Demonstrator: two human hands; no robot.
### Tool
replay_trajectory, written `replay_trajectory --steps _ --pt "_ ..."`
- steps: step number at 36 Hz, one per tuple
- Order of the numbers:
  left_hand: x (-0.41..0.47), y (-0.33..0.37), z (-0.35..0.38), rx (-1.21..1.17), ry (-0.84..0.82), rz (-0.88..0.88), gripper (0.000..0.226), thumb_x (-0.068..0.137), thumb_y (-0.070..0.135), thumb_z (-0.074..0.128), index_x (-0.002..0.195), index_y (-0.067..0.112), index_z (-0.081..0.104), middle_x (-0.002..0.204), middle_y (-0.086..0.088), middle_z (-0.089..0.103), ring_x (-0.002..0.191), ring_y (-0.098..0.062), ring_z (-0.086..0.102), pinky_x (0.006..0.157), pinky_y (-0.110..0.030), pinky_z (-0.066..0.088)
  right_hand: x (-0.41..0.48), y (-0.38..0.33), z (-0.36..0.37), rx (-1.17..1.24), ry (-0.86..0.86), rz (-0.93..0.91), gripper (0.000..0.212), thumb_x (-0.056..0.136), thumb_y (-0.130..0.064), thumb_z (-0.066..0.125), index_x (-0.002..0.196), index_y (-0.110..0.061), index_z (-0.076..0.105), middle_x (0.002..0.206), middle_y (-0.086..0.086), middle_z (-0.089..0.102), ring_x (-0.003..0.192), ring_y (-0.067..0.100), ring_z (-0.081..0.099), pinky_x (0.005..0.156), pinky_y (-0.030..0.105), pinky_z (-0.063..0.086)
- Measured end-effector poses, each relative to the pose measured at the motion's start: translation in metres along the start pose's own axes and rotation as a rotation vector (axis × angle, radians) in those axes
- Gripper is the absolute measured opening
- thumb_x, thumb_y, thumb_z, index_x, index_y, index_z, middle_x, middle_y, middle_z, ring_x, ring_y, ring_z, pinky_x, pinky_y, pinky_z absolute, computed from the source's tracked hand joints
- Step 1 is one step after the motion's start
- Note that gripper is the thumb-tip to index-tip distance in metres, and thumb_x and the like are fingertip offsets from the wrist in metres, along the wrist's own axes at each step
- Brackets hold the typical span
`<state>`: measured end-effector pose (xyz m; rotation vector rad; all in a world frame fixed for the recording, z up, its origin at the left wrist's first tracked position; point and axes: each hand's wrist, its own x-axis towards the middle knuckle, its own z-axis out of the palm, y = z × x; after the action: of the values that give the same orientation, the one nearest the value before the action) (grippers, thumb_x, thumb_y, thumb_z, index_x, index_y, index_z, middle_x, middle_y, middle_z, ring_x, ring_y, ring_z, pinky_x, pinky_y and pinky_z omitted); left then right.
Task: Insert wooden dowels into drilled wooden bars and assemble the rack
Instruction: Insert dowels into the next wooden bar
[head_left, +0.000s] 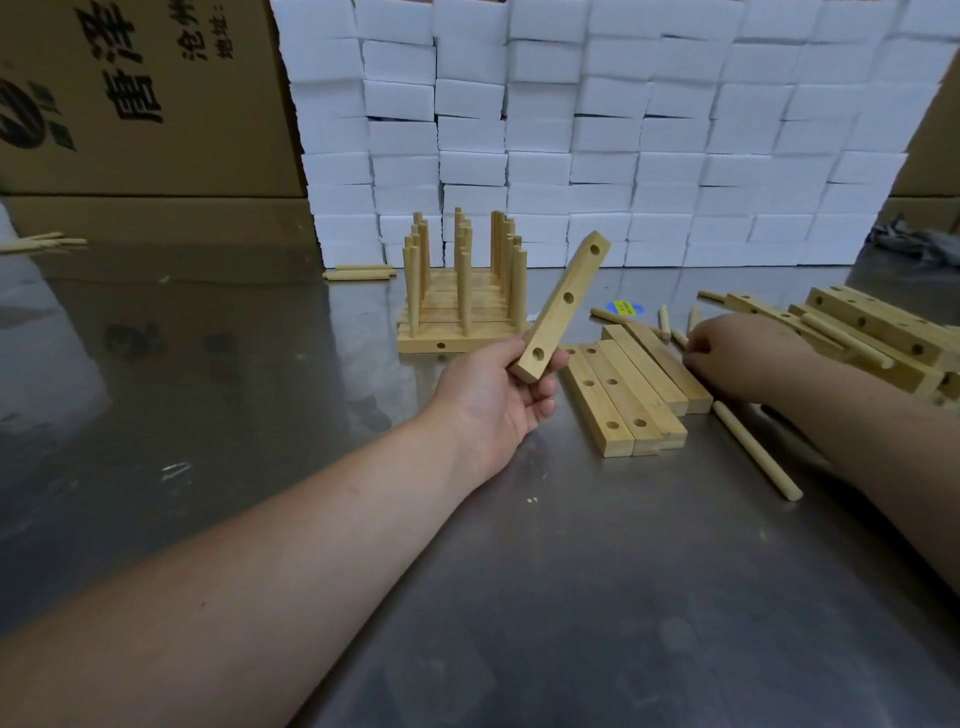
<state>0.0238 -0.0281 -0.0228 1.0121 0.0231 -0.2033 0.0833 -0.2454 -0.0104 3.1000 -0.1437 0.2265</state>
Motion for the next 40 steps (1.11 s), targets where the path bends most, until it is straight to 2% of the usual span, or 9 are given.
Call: replay_trajectory --steps 3,6,11,16,25,28,32,36,40 --pt "0.001 0.000 -0.001 -0.014 0.014 -0.003 0.024 0.098 0.013 0.037 0.096 0.006 0.060 0.062 -0.003 0.063 0.045 -0.008 0.046 0.044 -0.017 0.040 0.000 0.000 -0.002 -0.041 -0.007 0.034 0.017 0.091 -0.020 0.049 0.096 -0.012 0.063 0.079 0.005 0.059 0.070 0.018 0.055 0.052 0.025 0.041" --pt "0.002 0.001 -0.001 -0.046 0.043 -0.002 0.023 0.096 0.012 0.039 0.091 0.006 0.060 0.068 -0.005 0.063 0.046 -0.008 0.046 0.043 -0.017 0.041 0.000 0.000 -0.004 -0.004 0.106 0.068 0.024 0.088 -0.011 0.048 0.108 -0.015 0.059 0.082 0.002 0.055 0.070 0.018 0.051 0.051 0.026 0.036" --pt "0.004 0.002 -0.004 -0.101 0.094 0.023 0.021 0.095 0.010 0.039 0.094 0.004 0.060 0.066 -0.006 0.063 0.045 -0.009 0.047 0.043 -0.017 0.043 0.002 -0.007 -0.015 0.001 0.184 0.057 0.031 0.086 -0.005 0.046 0.115 -0.012 0.054 0.097 0.009 0.058 0.078 0.024 0.051 0.064 0.031 0.040" --pt "0.007 0.004 -0.007 -0.113 0.127 0.044 0.022 0.096 0.010 0.038 0.093 0.004 0.059 0.057 -0.004 0.064 0.046 -0.008 0.047 0.044 -0.016 0.043 -0.009 -0.025 -0.029 0.117 0.274 -0.069 0.031 0.090 0.000 0.042 0.117 -0.010 0.054 0.096 0.007 0.037 0.058 0.020 0.046 0.045 0.026 0.032" --pt "0.013 0.005 -0.009 0.004 0.142 0.138 0.025 0.095 0.008 0.033 0.080 0.006 0.053 0.051 -0.004 0.060 0.035 -0.010 0.046 0.043 -0.017 0.043 -0.066 -0.075 -0.053 0.252 0.241 -0.638 0.025 0.095 -0.023 0.043 0.102 -0.014 0.066 0.092 0.004 0.060 0.079 0.020 0.053 0.064 0.030 0.037" --pt "0.013 0.005 -0.010 0.007 0.130 0.144 0.029 0.094 0.007 0.032 0.076 0.006 0.055 0.045 -0.002 0.057 0.034 -0.010 0.045 0.043 -0.017 0.042 -0.071 -0.078 -0.049 0.266 0.241 -0.612 0.024 0.094 -0.029 0.047 0.106 -0.025 0.067 0.082 -0.003 0.066 0.070 0.008 0.054 0.059 0.026 0.042" --pt "0.013 0.004 -0.010 0.011 0.149 0.152 0.027 0.093 0.007 0.033 0.077 0.006 0.055 0.044 -0.002 0.055 0.035 -0.011 0.044 0.043 -0.018 0.042 -0.070 -0.074 -0.046 0.327 0.237 -0.567 0.023 0.091 -0.033 0.053 0.108 -0.035 0.068 0.064 -0.019 0.059 0.056 -0.016 0.046 0.042 0.012 0.027" --pt "0.012 0.004 -0.009 0.002 0.175 0.154 0.023 0.094 0.007 0.034 0.081 0.007 0.054 0.058 -0.006 0.052 0.037 -0.012 0.041 0.042 -0.019 0.040 -0.071 -0.074 -0.046 0.300 0.237 -0.584 0.023 0.090 -0.038 0.052 0.108 -0.037 0.067 0.089 -0.008 0.071 0.065 0.004 0.056 0.053 0.020 0.041" --pt "0.011 0.003 -0.007 0.005 0.168 0.159 0.022 0.095 0.008 0.035 0.085 0.006 0.055 0.066 -0.008 0.052 0.037 -0.011 0.040 0.042 -0.018 0.040 -0.074 -0.080 -0.042 0.310 0.274 -0.578 0.024 0.089 -0.039 0.052 0.107 -0.033 0.067 0.077 -0.015 0.065 0.060 0.002 0.049 0.055 0.016 0.038"
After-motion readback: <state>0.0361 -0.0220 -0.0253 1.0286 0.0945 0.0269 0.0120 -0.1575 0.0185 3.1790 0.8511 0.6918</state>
